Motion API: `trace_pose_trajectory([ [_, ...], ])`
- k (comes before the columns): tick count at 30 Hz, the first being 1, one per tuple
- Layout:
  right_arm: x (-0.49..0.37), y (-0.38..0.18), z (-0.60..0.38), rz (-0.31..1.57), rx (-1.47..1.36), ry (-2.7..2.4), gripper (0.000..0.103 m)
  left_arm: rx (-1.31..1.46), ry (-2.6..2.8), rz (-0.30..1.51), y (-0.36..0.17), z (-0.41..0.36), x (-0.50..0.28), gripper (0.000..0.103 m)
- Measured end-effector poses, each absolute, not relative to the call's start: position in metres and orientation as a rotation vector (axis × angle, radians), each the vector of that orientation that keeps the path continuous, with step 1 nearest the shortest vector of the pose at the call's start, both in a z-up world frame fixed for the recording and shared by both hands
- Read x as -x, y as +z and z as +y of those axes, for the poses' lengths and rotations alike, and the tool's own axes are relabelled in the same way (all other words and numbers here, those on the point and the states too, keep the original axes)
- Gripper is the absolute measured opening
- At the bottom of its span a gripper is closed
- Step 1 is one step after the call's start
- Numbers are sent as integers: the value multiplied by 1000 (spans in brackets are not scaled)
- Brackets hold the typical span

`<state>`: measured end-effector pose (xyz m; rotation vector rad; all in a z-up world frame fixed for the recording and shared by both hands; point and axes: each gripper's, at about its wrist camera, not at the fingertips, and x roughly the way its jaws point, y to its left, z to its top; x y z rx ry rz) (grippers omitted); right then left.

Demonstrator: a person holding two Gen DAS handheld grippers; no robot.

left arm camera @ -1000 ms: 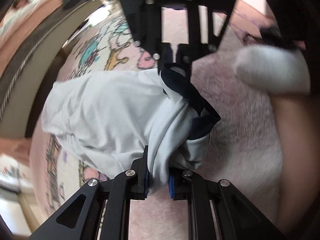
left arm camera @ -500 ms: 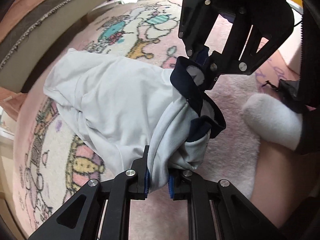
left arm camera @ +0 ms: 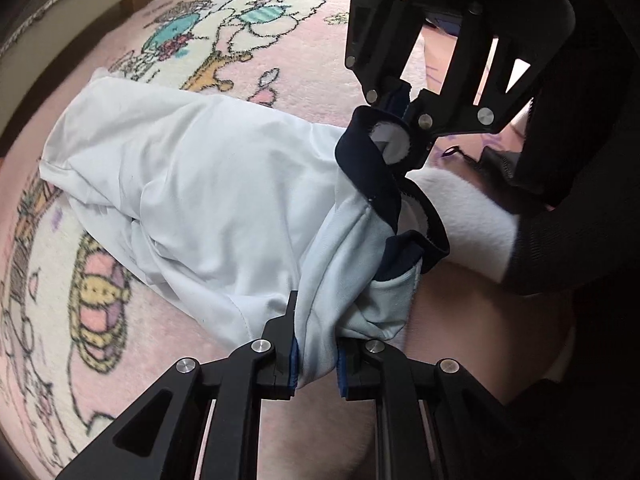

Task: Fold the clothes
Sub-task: 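Lift and fold the navy-trimmed end over the shirt strip with both grippers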

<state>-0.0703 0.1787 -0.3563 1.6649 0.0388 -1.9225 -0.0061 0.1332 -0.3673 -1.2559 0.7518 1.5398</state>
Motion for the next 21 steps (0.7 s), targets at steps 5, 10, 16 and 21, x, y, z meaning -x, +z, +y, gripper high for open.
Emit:
trace_pose_trajectory([
  [5, 63, -351, 172, 50, -1677, -1902, 5, 1284, 1528, 720, -364, 134, -2, 12],
  [10, 57, -348, 172, 50, -1693, -1911, 5, 1282, 1544, 721, -360, 135, -6, 12],
  [16, 59, -338, 176, 49, -1687, -1929, 5, 1314, 1554, 653, -352, 132, 7, 12],
  [21, 70, -325, 182, 25, -1676, -1938, 5, 1348, 1569, 579, -340, 127, 25, 12],
])
